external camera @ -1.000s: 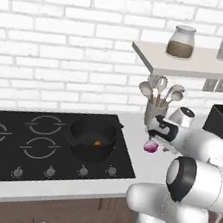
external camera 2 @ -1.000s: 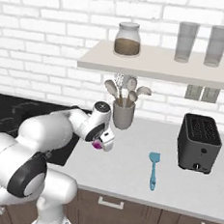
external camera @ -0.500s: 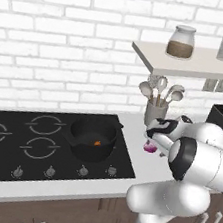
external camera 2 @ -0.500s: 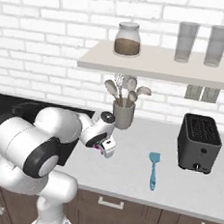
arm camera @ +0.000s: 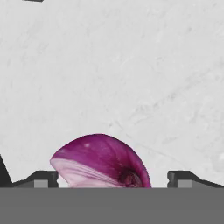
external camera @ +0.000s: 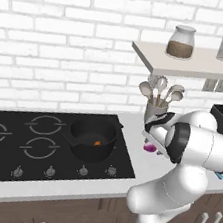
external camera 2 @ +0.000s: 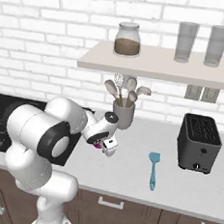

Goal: Put the carrot and onion in the pot. Retrieve the spatula and lightly stir the vegetables in the pot.

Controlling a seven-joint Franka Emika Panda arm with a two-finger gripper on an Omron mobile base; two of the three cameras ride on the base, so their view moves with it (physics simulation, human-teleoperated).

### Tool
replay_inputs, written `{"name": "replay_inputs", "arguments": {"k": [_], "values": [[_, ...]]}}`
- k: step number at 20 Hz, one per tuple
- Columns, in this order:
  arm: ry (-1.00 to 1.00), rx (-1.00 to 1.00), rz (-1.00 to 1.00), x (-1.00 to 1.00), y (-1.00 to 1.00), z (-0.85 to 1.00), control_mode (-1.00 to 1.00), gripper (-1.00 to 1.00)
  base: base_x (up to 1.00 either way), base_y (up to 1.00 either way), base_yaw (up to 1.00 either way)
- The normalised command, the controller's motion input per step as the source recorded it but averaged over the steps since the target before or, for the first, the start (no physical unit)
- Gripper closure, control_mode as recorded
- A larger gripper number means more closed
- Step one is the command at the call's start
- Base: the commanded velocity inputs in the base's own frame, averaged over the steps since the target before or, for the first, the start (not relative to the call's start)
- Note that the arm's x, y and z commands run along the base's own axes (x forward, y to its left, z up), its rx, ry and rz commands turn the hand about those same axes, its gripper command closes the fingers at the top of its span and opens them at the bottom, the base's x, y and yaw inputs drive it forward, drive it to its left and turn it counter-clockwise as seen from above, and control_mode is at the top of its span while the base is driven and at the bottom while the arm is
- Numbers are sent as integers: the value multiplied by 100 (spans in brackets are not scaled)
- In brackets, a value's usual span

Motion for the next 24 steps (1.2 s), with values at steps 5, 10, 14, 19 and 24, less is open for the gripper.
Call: {"name": "replay_inputs", "arguments": {"k": [5,10,14,19,24], "values": [[-4,0,0,-11,5,-6,-100,100,0,0,0],[-25,3,0,-64,10,74,-100,100,0,0,0],[-12,4,0,-45,47,100,-100,100,0,0,0],[0,1,0,-8,66,100,-100,100,0,0,0],[0,0,0,0,70,100,-100,100,0,0,0]]}}
